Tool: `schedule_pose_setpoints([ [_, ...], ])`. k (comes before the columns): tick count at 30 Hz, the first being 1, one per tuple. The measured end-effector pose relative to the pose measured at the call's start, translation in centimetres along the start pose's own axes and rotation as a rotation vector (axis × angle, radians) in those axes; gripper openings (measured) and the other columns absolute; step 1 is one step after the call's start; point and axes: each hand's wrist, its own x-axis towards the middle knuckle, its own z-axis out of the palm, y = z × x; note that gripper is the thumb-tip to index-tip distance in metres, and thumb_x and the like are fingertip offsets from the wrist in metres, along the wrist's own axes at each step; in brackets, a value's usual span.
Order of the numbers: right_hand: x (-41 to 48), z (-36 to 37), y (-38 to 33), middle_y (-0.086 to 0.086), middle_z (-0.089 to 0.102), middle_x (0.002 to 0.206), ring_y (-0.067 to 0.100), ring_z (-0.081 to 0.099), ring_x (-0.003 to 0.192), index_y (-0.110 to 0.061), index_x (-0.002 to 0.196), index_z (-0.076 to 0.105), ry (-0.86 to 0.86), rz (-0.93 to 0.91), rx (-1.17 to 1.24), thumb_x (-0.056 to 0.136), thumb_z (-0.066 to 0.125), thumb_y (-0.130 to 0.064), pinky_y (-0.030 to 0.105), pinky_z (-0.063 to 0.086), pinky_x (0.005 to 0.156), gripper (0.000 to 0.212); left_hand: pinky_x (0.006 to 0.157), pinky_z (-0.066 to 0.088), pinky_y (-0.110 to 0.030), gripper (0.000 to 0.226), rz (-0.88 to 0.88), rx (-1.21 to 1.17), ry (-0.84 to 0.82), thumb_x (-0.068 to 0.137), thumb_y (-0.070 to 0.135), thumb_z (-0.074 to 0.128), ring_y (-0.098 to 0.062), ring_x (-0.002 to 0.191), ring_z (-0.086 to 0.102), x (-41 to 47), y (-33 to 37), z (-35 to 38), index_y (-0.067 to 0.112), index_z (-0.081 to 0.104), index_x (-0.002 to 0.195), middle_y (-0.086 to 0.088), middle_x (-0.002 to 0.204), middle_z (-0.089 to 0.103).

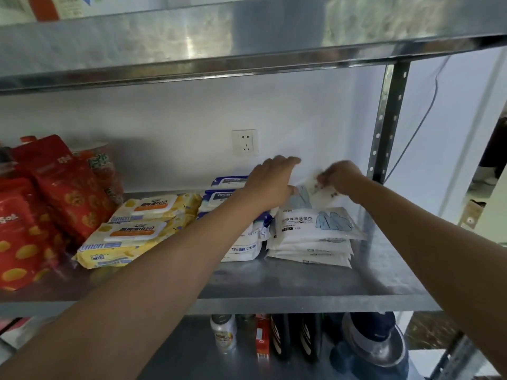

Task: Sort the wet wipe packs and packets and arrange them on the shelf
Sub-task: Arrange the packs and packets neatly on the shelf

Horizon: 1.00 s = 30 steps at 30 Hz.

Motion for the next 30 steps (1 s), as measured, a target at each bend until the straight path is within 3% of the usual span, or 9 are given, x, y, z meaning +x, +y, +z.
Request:
schedule_pose_setpoints([
  [4, -3.3, -2.4, -2.8, -0.005, 0.065, 0.087, 0.014, 0.058, 0.079, -0.011, 0.089, 0.067, 0.242, -0.593, 0.081, 0.091, 0.064, -0.009, 0.024, 0.048, 0.072, 0.005, 0.093, 0.046, -0.038, 0.092, -0.078, -0.174, 0.147, 0.084, 0.039, 0.074, -0.024, 0.119, 0.055, 0.8, 0.9, -1.2, 0.026, 0.017, 0.155, -0.002, 0.141, 0.052],
  [7, -5.8, -3.4, -4.9, 0.002, 0.065, 0.112, 0.019, 0.057, 0.103, -0.008, 0.106, 0.068, 0.360, -0.820, 0.029, 0.088, 0.067, -0.011, 0.031, 0.047, 0.091, 0.018, 0.079, 0.049, -0.033, 0.056, -0.191, -0.445, 0.310, 0.084, 0.040, 0.073, -0.017, 0.094, 0.064, 1.1, 2.0, -2.2, 0.026, 0.051, 0.133, 0.006, 0.112, 0.069],
  [11, -8.1, -4.4, -5.8, 0.005, 0.053, 0.129, 0.021, 0.056, 0.112, -0.020, 0.140, 0.038, 0.274, -0.299, 0.388, 0.084, 0.077, -0.029, 0.034, 0.048, 0.095, 0.068, 0.066, 0.059, -0.031, 0.015, -0.421, -1.178, 0.349, 0.086, 0.017, 0.074, -0.015, 0.063, 0.065, 0.8, 2.4, -3.6, 0.012, 0.065, 0.097, -0.007, 0.093, 0.072],
  [13, -9.0, -5.0, -5.6, 0.009, 0.062, 0.124, 0.027, 0.063, 0.107, -0.018, 0.128, 0.052, 0.166, -0.042, 0.517, 0.084, 0.078, -0.024, 0.041, 0.054, 0.095, 0.052, 0.057, 0.057, -0.022, 0.014, -0.471, -1.447, 0.183, 0.087, 0.005, 0.072, -0.012, 0.057, 0.063, -0.3, 2.5, -4.0, 0.005, 0.067, 0.100, -0.011, 0.087, 0.071],
  [18, -10.8, -5.3, -4.1, 0.011, 0.071, 0.103, 0.024, 0.070, 0.092, -0.012, 0.113, 0.066, 0.036, 0.057, 0.481, 0.088, 0.072, -0.010, 0.032, 0.059, 0.071, 0.025, 0.049, 0.057, -0.021, 0.015, -0.594, -1.690, 0.008, 0.090, -0.002, 0.064, -0.014, 0.059, 0.069, -3.1, 2.5, -3.5, 0.000, 0.060, 0.105, -0.015, 0.088, 0.069],
  [22, -10.7, -5.2, -1.8, 0.013, 0.069, 0.103, 0.023, 0.062, 0.087, -0.007, 0.108, 0.073, 0.060, 0.140, 0.486, 0.094, 0.057, 0.004, 0.032, 0.057, 0.073, 0.024, 0.074, 0.062, -0.036, 0.074, -0.558, -1.180, -0.056, 0.077, 0.027, 0.082, -0.024, 0.090, 0.071, -4.1, 1.1, -3.3, 0.009, 0.041, 0.136, -0.015, 0.121, 0.064],
  [25, -10.4, -5.3, -0.7, 0.014, 0.071, 0.108, 0.024, 0.068, 0.094, -0.012, 0.085, 0.074, 0.029, 0.150, 0.427, 0.097, 0.053, 0.004, 0.045, 0.055, 0.096, 0.029, 0.109, 0.039, -0.046, 0.111, -0.167, -0.428, 0.153, 0.064, 0.060, 0.082, -0.026, 0.134, 0.042, -4.7, 0.7, -3.8, 0.026, 0.021, 0.150, -0.006, 0.151, 0.039],
  [27, -10.4, -5.0, -0.7, 0.016, 0.072, 0.110, 0.026, 0.069, 0.100, -0.013, 0.082, 0.074, -0.045, 0.136, 0.383, 0.096, 0.052, 0.005, 0.051, 0.049, 0.103, 0.032, 0.116, 0.029, -0.042, 0.114, 0.135, -0.229, 0.023, 0.066, 0.068, 0.076, -0.022, 0.144, 0.029, -5.0, 1.9, -4.4, 0.030, 0.016, 0.155, 0.000, 0.159, 0.028],
  [30, -10.3, -4.2, -1.0, 0.017, 0.073, 0.108, 0.025, 0.063, 0.092, -0.014, 0.088, 0.076, -0.103, 0.104, 0.290, 0.094, 0.052, 0.009, 0.047, 0.051, 0.100, 0.034, 0.117, 0.028, -0.041, 0.123, 0.287, -0.036, -0.207, 0.064, 0.074, 0.073, -0.023, 0.146, 0.027, -4.3, 3.4, -3.7, 0.032, 0.005, 0.157, -0.002, 0.163, 0.020],
])
